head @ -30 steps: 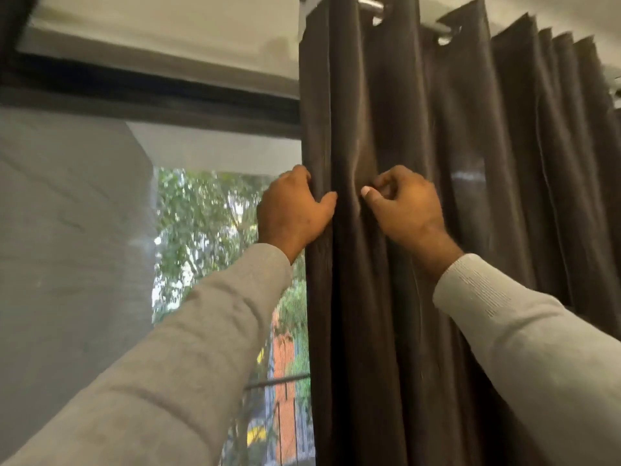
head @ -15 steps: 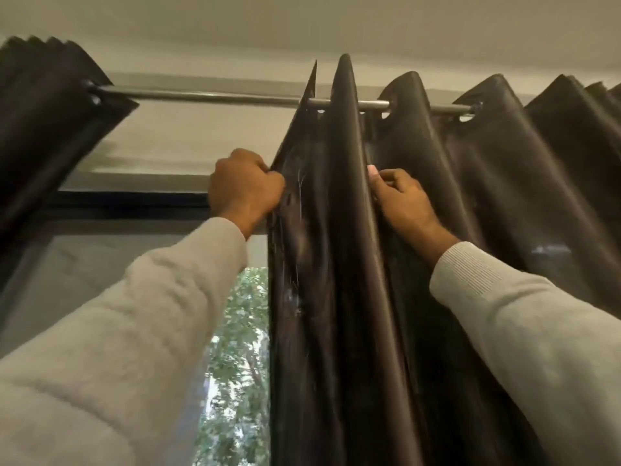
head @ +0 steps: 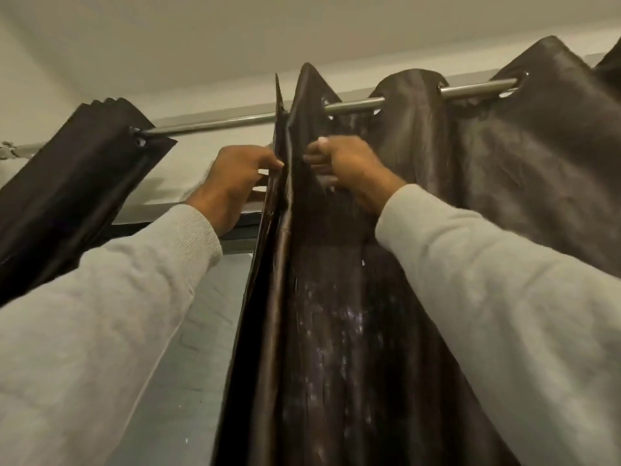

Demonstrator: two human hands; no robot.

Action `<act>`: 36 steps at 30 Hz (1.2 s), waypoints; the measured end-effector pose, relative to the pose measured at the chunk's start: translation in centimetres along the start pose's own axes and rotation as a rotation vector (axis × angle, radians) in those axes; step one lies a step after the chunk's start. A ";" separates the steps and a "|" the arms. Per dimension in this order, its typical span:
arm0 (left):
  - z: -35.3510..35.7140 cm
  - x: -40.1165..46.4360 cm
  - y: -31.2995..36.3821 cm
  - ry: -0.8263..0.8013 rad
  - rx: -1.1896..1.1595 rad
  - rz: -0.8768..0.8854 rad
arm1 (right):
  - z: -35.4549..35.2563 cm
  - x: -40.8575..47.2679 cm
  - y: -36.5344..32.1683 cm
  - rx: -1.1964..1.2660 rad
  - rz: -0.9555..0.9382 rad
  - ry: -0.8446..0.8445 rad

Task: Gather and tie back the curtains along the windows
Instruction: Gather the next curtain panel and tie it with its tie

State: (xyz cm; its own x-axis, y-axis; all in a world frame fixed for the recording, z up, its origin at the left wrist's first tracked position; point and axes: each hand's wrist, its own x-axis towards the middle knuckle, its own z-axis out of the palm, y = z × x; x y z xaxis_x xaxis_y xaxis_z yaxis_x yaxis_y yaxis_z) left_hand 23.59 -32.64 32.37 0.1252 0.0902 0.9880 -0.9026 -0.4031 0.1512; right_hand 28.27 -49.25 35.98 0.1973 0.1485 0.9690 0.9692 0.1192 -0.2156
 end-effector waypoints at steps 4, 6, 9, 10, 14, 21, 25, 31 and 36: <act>1.6 0.7 0.5 -0.002 -0.001 0.004 | -5.1 0.1 -1.8 -0.836 -0.276 0.402; 0.8 1.4 0.0 0.033 -0.007 -0.009 | -6.7 -0.2 -1.6 -1.047 -0.277 0.562; 1.0 2.3 -0.3 0.048 -0.031 -0.037 | -10.1 -0.5 -0.8 -1.049 -0.063 0.631; 1.1 2.4 -0.4 0.041 -0.032 -0.049 | -10.9 -0.5 -0.4 -0.983 0.021 0.616; 1.7 2.7 -1.5 0.074 0.040 -0.108 | -12.4 -1.3 1.2 -0.885 0.167 0.475; 1.0 3.7 -3.7 0.050 -0.064 -0.116 | -3.9 0.9 1.2 -0.645 -0.110 0.150; 0.7 3.3 -3.0 -0.056 -0.181 -0.114 | -0.5 0.2 0.0 -0.414 -0.075 -0.150; 0.2 3.3 -2.5 -0.151 -0.085 -0.050 | -6.7 -0.2 -1.3 -0.784 -0.328 0.539; 0.5 3.6 -2.3 -0.077 -0.128 -0.083 | -11.7 -1.6 -0.2 -0.715 -0.111 0.563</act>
State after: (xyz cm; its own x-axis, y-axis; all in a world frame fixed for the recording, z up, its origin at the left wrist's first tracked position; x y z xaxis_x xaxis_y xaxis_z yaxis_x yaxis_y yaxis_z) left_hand 26.31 -31.85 35.56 0.2284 0.0465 0.9725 -0.9323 -0.2773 0.2322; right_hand 29.51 -61.01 35.92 -0.0415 -0.3500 0.9358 0.8104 -0.5597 -0.1734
